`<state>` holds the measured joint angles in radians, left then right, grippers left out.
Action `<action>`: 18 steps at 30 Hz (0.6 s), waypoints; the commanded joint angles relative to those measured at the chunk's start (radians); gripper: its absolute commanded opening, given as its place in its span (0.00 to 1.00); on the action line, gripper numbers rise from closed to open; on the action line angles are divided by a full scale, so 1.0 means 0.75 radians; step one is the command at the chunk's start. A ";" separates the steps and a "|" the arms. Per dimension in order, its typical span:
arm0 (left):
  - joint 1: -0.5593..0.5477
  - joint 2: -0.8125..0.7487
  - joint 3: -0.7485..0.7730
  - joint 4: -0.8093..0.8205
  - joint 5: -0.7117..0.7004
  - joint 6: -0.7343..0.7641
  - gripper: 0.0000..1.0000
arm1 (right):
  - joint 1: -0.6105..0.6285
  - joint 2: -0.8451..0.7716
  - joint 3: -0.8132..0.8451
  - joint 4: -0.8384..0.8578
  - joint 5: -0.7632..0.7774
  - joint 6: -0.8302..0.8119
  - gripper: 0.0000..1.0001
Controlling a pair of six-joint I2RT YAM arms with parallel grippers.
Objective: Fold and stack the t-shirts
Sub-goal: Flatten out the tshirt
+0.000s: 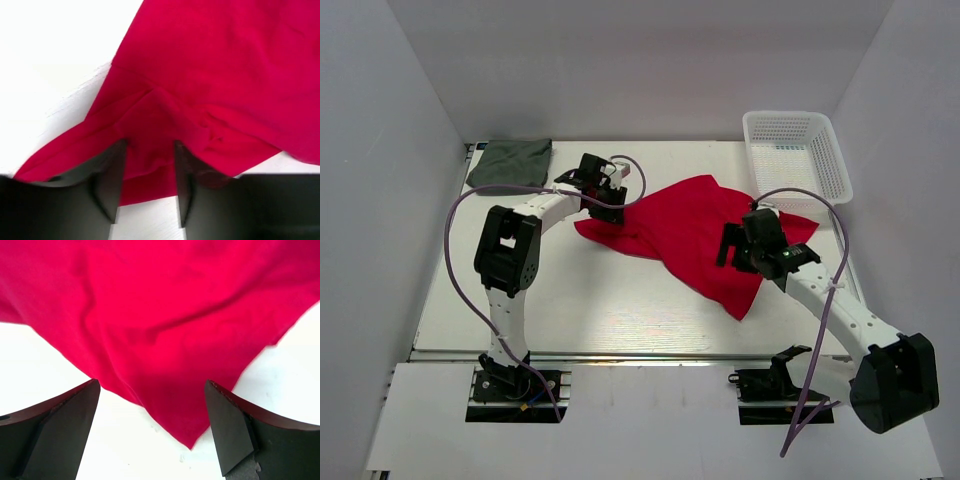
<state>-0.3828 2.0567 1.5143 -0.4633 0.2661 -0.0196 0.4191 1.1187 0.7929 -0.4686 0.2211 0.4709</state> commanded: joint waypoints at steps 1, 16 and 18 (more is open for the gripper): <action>-0.001 -0.018 0.010 0.027 0.052 0.030 0.49 | -0.006 -0.025 -0.032 -0.058 0.035 0.041 0.90; -0.001 -0.206 -0.108 0.102 0.065 -0.011 0.00 | -0.007 -0.046 -0.102 -0.212 0.039 0.082 0.90; -0.001 -0.259 -0.139 0.131 0.052 -0.023 0.00 | -0.004 -0.046 -0.124 -0.224 -0.006 0.084 0.90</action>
<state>-0.3828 1.9926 1.4273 -0.4179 0.2989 -0.0208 0.4191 1.1000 0.7181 -0.5884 0.2352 0.5148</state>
